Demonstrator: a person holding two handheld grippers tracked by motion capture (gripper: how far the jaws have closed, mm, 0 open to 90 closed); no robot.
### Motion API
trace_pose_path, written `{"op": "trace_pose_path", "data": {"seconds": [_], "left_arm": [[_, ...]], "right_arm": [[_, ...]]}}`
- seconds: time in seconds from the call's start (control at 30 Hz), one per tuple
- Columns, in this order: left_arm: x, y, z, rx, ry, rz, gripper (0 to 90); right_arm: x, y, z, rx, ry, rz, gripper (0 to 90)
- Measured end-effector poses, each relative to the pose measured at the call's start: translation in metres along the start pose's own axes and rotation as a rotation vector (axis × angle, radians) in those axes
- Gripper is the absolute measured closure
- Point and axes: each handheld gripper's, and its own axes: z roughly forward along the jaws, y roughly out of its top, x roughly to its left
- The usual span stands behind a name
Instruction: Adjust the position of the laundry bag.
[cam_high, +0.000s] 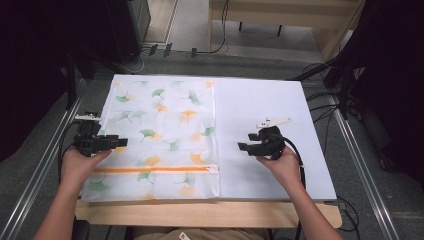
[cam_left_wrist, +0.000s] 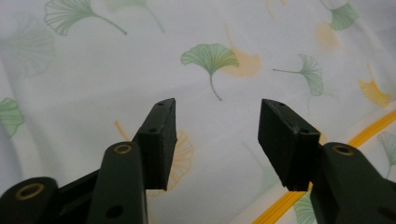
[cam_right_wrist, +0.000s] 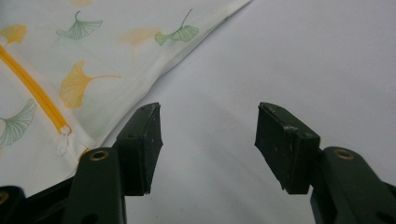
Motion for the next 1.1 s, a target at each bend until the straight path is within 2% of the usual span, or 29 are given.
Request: {"op": "trace_pose_path", "data": {"seconds": [0.17,0.27,0.37,0.47,0.57,0.67,0.87,1.1], "left_arm": [[0.000,0.001,0.001,-0.017,-0.009,0.008,45.3],[0.003,0.001,0.005,0.005,0.007,0.006,44.1],[0.004,0.001,0.006,0.005,0.015,0.002,44.2],[0.006,0.001,0.007,-0.002,0.012,0.001,43.8],[0.005,0.000,0.007,-0.015,-0.015,0.011,43.8],[0.004,0.001,0.009,-0.021,-0.014,0.017,42.2],[0.006,0.001,0.010,-0.007,-0.017,0.005,42.8],[0.006,0.001,0.011,0.008,-0.002,0.010,42.6]], "right_arm": [[-0.001,-0.001,0.000,-0.007,-0.001,0.009,44.5],[0.001,-0.003,0.001,0.001,-0.014,0.004,44.3],[0.001,-0.003,0.003,0.007,-0.016,-0.002,44.1],[0.001,-0.004,0.003,0.012,-0.021,0.003,43.7],[0.000,-0.005,0.003,0.011,-0.019,0.013,43.1],[-0.001,-0.006,0.003,0.018,-0.021,0.019,42.9],[-0.001,-0.007,0.004,0.019,-0.002,0.039,42.5],[-0.002,-0.008,0.004,0.034,-0.014,0.039,42.5]]}}
